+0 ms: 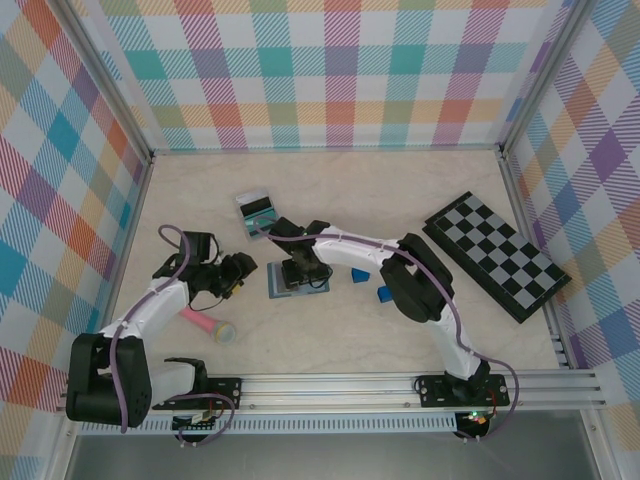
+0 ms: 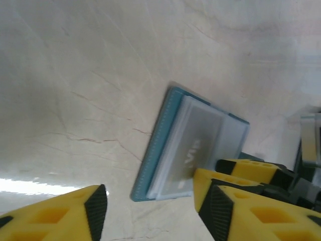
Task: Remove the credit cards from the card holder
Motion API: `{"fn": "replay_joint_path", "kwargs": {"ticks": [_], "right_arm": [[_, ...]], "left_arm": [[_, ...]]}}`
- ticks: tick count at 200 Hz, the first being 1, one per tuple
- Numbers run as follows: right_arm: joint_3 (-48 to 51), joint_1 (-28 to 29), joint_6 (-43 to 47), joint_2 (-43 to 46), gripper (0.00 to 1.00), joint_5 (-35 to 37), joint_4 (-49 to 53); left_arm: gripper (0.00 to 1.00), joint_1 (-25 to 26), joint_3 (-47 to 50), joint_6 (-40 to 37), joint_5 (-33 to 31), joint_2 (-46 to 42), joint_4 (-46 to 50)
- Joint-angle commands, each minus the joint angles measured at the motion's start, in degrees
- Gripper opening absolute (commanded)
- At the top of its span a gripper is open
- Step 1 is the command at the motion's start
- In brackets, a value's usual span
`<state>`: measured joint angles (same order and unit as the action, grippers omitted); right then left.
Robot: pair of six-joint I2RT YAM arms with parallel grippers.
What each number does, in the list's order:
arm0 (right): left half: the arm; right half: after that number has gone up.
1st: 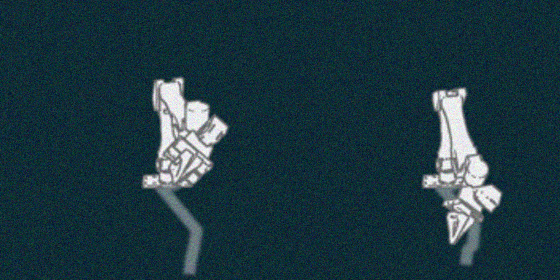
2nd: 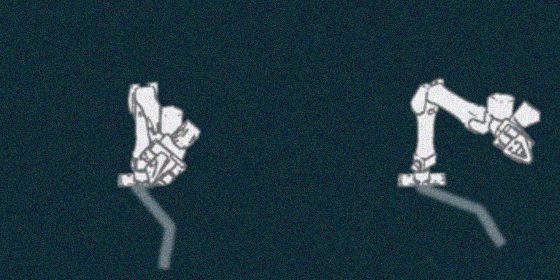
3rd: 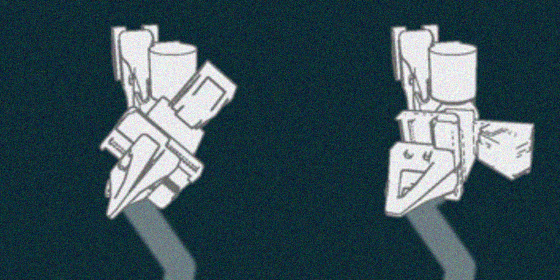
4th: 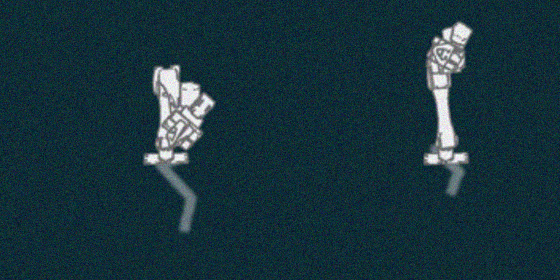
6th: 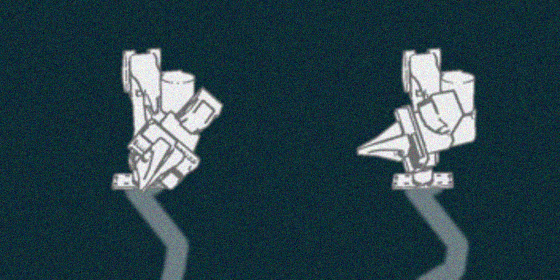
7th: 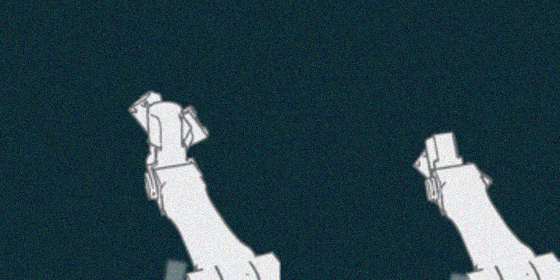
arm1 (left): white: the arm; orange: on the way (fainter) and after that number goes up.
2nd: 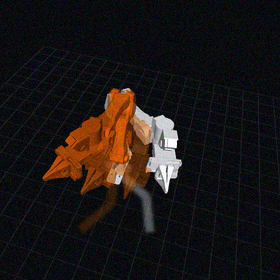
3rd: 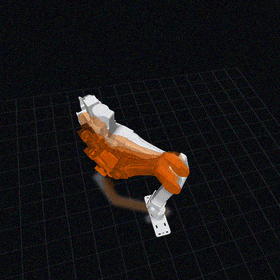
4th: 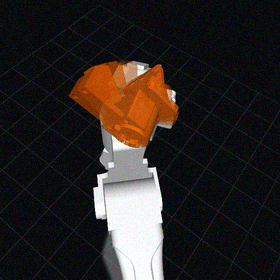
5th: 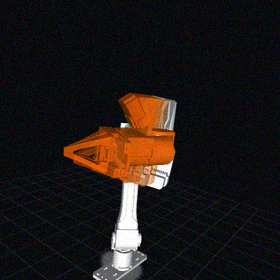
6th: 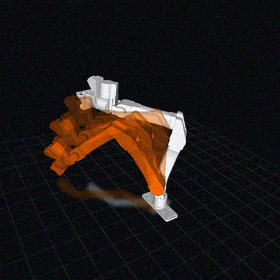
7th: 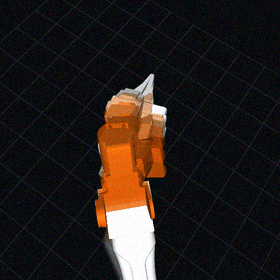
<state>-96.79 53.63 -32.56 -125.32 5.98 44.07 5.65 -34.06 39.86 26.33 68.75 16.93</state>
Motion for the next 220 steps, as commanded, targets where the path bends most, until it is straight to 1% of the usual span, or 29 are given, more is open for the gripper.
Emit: {"fn": "replay_joint_path", "kwargs": {"ticks": [1,42,51,69,98,114,148,171,191,220], "right_arm": [[2.6,-1.1,-1.6,-1.4,0.54,-0.6,2.0],[2.7,-1.3,-2.2,-2.2,0.54,1.0,3.2],[2.6,-1.4,-2.3,-2.5,0.54,1.3,3.6],[2.2,-1.5,-2.2,-3.2,0.53,1.5,4.1],[1.8,-1.5,-2.2,-4.0,0.53,1.5,4.4],[1.6,-1.5,-2.2,-4.3,0.53,1.4,4.5],[1.5,-1.6,-2.2,-4.3,0.53,1.3,4.4],[1.4,-1.7,-2.0,-4.3,0.53,1.1,4.5],[1.3,-1.7,-2.0,-4.3,0.53,0.9,4.5],[1.4,-1.8,-2.0,-4.3,0.53,0.6,4.4]], "left_arm": [[0.51,1.8,0.8,1.4,5.5,1.6,-5.6],[0.42,5.6,0.4,3.8,6.0,6.5,-10.4],[0.39,6.6,-0.1,4.1,5.9,8.2,-11.1],[0.34,8.2,-1.1,4.1,4.5,10.5,-11.2],[0.26,8.9,-2.1,4.4,3.6,13.5,-11.8],[0.24,9.2,-2.7,4.4,3.6,15.2,-11.9],[0.23,9.8,-3.7,4.2,3.6,17.9,-11.9],[0.25,9.8,-4.5,3.7,3.5,19.0,-11.1],[0.28,9.8,-5.3,2.4,1.7,19.3,-8.7],[0.3,9.8,-6.2,0.8,0.9,19.6,-6.7]]}}
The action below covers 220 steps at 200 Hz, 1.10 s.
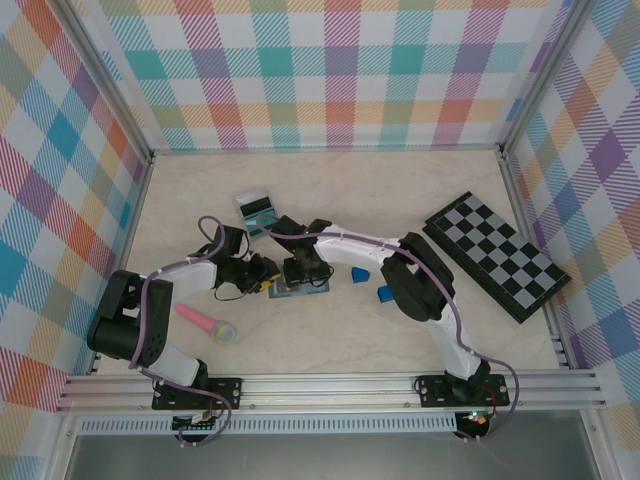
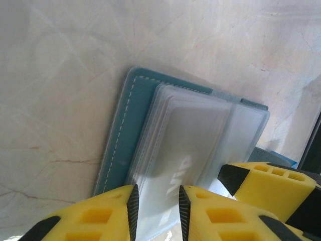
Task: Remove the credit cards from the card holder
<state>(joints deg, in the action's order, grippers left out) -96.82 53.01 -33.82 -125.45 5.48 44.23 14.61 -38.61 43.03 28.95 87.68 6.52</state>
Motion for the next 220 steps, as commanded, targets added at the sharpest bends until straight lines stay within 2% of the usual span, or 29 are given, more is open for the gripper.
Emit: {"fn": "replay_joint_path", "kwargs": {"ticks": [1,29,116,192,220], "right_arm": [[1.5,-1.2,-0.7,-4.2,0.53,1.1,4.3],[1.7,-1.2,-0.7,-4.1,0.53,0.6,3.9],[2.1,-1.2,-0.7,-3.9,0.53,-0.4,3.2],[2.6,-1.2,-0.5,-3.9,0.51,-1.4,2.5],[2.6,-1.2,-0.6,-3.9,0.51,-1.7,2.4]], "left_arm": [[0.3,0.9,-1.7,-2.5,-1.8,0.7,3.8],[0.31,0.9,-2.2,-3.3,0.3,1.1,3.4],[0.31,0.9,-2.5,-4.7,1.0,4.2,3.7],[0.24,1.0,-3.0,-7.2,4.9,3.8,3.1],[0.24,1.2,-3.3,-7.6,5.1,3.8,3.5]]}}
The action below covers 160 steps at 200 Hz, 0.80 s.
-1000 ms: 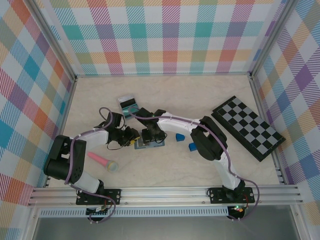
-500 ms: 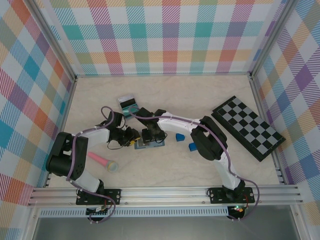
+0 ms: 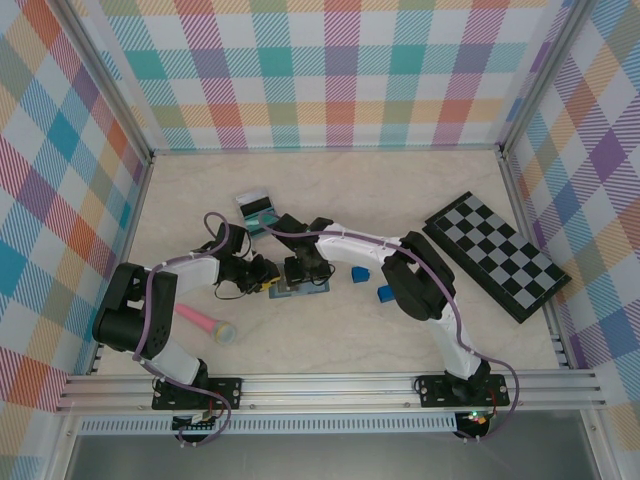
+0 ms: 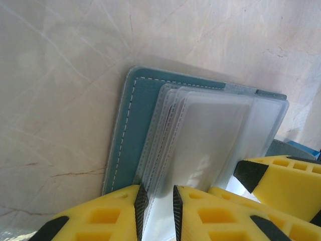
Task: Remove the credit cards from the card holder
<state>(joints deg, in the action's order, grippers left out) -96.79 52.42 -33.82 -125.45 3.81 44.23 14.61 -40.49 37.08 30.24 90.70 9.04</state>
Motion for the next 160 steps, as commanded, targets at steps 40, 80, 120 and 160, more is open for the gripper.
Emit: {"fn": "replay_joint_path", "kwargs": {"ticks": [40,80,120,160], "right_arm": [[3.1,-0.7,-0.5,-3.5,0.51,-0.3,2.0],[3.5,-0.7,-0.5,-2.8,0.49,-0.8,1.3],[4.2,-1.0,-0.3,-1.2,0.48,-2.4,-0.1],[5.3,-1.6,-0.2,1.7,0.48,-4.5,-2.3]], "left_arm": [[0.23,1.5,-1.7,-3.0,4.3,0.0,1.5],[0.2,1.5,-1.9,-4.1,4.6,-1.8,2.4],[0.19,1.5,-1.3,-3.7,6.0,-3.0,0.9],[0.21,1.5,-1.2,-3.8,6.3,-2.7,0.7]]}}
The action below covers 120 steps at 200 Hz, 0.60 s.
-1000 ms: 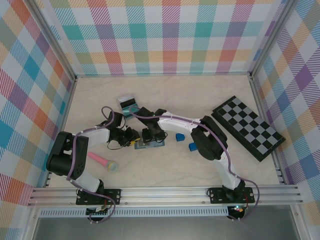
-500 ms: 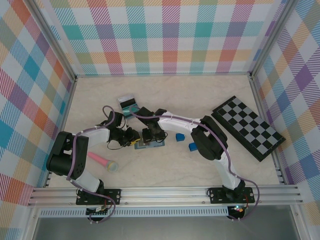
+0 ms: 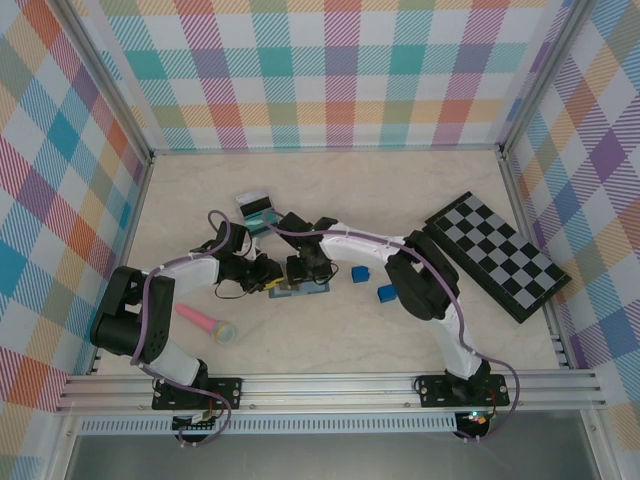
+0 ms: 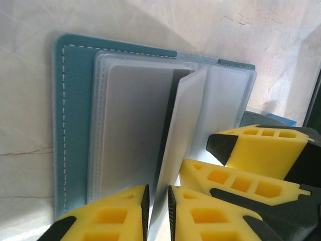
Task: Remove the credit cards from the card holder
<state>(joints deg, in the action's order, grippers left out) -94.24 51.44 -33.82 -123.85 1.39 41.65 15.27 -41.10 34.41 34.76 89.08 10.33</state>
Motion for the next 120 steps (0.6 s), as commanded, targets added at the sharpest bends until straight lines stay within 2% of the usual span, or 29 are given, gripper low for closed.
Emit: {"fn": "replay_joint_path", "kwargs": {"ticks": [1,32,80,120], "right_arm": [[2.8,-0.6,-0.2,0.2,0.48,-2.2,0.2],[5.2,-1.1,-0.9,4.4,0.48,-2.6,-2.5],[12.3,-1.9,-1.0,14.1,0.52,1.0,-10.4],[19.6,-2.6,-2.7,21.7,0.58,5.3,-15.6]], "left_arm": [[0.21,0.8,-0.5,-1.1,1.8,-1.1,-0.6],[0.22,0.8,-0.5,-1.0,1.9,-0.4,-0.9],[0.2,0.8,-0.7,0.7,2.9,0.1,-2.9],[0.27,3.0,-1.2,3.8,5.7,-0.2,-6.9]]}}
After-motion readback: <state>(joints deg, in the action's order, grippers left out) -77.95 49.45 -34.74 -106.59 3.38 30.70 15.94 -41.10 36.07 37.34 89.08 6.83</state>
